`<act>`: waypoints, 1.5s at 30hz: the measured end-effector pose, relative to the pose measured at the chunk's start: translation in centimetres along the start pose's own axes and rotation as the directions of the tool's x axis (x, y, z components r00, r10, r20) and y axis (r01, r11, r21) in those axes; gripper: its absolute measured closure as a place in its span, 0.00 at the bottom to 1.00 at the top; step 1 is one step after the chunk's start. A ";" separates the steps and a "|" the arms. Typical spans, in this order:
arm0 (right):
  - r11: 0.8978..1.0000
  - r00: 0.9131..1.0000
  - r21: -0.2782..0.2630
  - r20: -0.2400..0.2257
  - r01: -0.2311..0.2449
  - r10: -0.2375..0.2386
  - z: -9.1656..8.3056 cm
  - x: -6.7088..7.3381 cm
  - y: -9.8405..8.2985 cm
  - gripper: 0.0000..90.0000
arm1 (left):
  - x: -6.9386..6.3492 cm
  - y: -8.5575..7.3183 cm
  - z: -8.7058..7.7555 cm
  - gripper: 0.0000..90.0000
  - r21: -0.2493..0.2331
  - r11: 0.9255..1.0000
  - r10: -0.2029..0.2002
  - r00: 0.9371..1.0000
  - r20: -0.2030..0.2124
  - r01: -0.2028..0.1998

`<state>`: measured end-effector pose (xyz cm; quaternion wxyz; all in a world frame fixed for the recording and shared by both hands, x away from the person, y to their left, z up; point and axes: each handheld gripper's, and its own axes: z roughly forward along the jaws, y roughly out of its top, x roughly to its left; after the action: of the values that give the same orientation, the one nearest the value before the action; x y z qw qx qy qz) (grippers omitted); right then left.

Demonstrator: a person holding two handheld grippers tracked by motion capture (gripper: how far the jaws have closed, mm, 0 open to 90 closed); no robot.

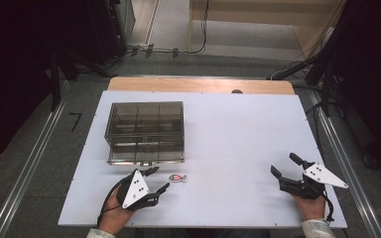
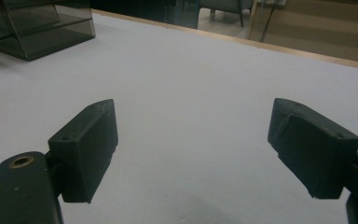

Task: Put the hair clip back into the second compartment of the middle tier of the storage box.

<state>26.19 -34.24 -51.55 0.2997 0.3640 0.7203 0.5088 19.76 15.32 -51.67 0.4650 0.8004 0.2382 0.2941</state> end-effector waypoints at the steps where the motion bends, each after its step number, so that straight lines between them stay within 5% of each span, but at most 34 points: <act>1: 1.000 1.000 0.000 0.000 0.002 -0.002 0.0 0.0 0.0 0.16 | 0.0 0.1 0.1 0.44 0.005 1.000 0.008 1.000 0.001 -0.008; 17: 1.000 1.000 -0.001 0.001 0.001 -0.001 0.0 0.0 0.0 0.16 | -1.0 0.9 1.9 0.55 0.058 0.995 0.081 0.997 0.016 -0.082; 32: 1.000 1.000 -0.001 0.002 0.000 0.000 0.0 0.1 0.0 0.16 | -1.8 0.9 3.2 0.62 0.127 0.976 0.176 0.984 0.005 -0.176; 45: 1.000 1.000 -0.001 0.003 -0.002 0.002 0.0 0.0 0.0 0.16 | -2.1 0.9 3.8 0.65 0.151 0.966 0.213 0.977 0.000 -0.211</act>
<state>26.18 -34.24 -51.55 0.3007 0.3653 0.7192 0.5087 20.97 11.27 -52.88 0.3671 0.8517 0.1763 0.3297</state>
